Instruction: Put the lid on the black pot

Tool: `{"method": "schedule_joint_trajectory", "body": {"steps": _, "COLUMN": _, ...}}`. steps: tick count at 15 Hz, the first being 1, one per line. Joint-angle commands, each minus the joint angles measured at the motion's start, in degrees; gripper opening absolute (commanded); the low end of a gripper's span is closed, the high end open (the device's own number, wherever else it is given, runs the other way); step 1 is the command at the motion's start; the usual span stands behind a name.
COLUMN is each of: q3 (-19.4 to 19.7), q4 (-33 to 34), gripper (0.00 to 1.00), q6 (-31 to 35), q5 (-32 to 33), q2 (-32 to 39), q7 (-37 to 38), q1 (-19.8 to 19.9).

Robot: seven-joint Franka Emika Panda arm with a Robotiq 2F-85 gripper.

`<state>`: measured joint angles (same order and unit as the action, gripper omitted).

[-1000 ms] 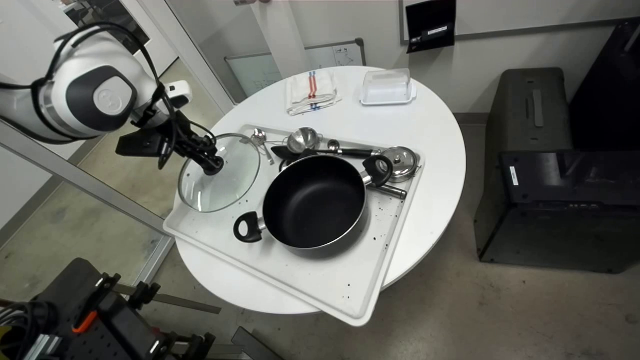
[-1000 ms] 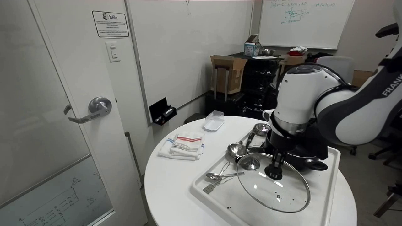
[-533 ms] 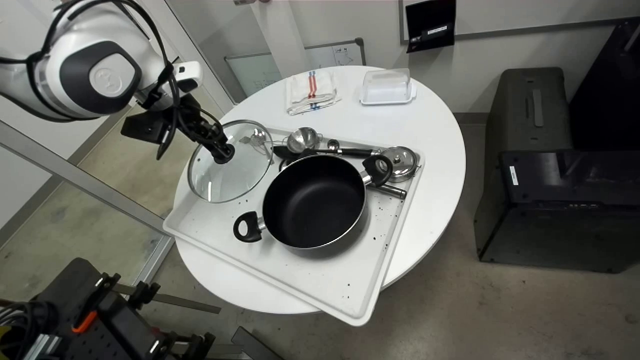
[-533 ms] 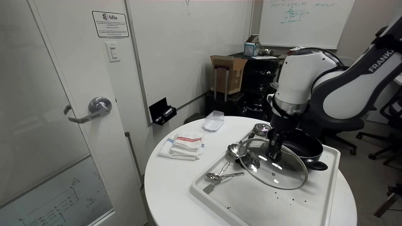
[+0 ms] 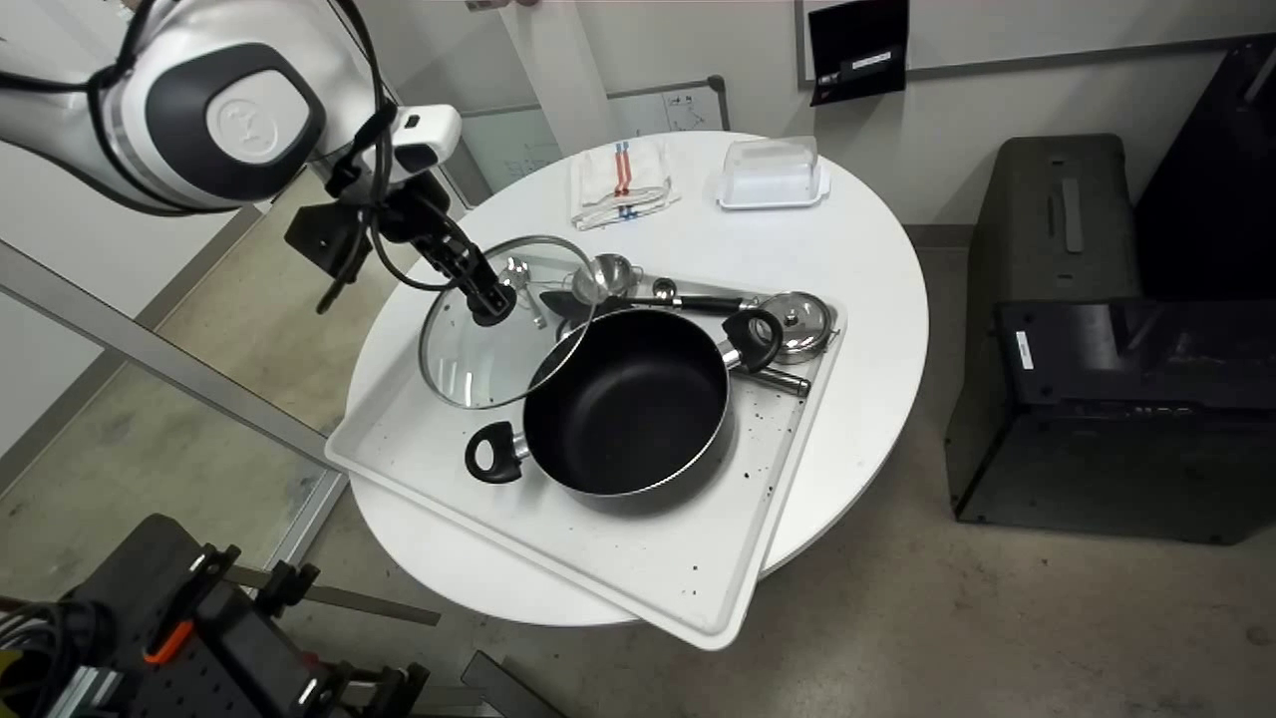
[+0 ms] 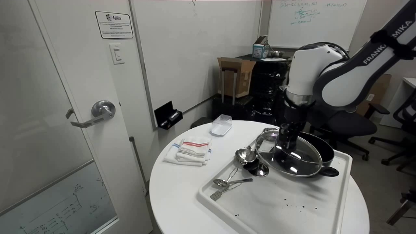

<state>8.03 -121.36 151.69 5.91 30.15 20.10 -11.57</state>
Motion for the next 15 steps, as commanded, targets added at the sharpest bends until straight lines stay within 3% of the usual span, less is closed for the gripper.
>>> {"method": "schedule_joint_trajectory", "body": {"steps": 1, "q3": 1.0, "q4": 3.4, "gripper": 0.26, "q6": -3.4, "q5": -0.8, "q2": 1.1, "q7": 3.3, "q1": 1.2}}
{"method": "schedule_joint_trajectory", "body": {"steps": 15, "q3": 0.3, "q4": 11.1, "gripper": 0.26, "q6": -4.7, "q5": -8.7, "q2": 8.3, "q7": 3.1, "q1": 9.4}}
